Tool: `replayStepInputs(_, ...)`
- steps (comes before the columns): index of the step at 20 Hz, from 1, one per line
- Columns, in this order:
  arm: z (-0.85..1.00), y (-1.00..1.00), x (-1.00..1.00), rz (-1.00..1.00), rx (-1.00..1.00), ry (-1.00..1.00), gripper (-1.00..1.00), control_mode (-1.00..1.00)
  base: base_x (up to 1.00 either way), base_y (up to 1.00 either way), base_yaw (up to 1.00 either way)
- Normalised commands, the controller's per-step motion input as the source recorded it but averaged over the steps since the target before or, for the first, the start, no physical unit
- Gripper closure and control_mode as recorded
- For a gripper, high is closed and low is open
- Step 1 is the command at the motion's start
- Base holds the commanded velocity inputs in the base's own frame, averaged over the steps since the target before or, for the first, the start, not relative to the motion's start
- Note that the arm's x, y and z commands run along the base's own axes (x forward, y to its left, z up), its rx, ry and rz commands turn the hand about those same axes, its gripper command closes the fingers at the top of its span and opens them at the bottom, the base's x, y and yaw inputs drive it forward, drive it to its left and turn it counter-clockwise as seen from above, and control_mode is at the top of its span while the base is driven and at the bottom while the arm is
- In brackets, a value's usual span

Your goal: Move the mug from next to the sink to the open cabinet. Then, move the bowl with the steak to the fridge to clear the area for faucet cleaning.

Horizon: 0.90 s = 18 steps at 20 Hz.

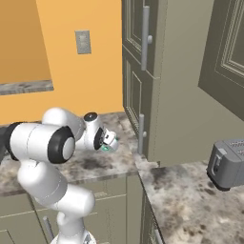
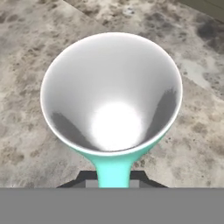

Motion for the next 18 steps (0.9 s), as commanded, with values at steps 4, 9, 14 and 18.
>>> replayStepInputs(4,0.34,0.02,-0.27,0.00,0.00,-0.07,1.00,-1.00,0.00,0.00,0.00)
replayStepInputs(9,0.77,0.07,-0.71,0.00,0.00,-0.20,1.00,-1.00,0.00,0.00,0.00)
replayStepInputs(14,1.00,0.04,-0.71,0.00,0.00,-0.24,1.00,-1.00,0.00,0.00,0.00)
replayStepInputs(18,1.00,0.02,-0.60,0.01,0.00,-0.14,1.00,-1.00,0.00,0.00,0.00)
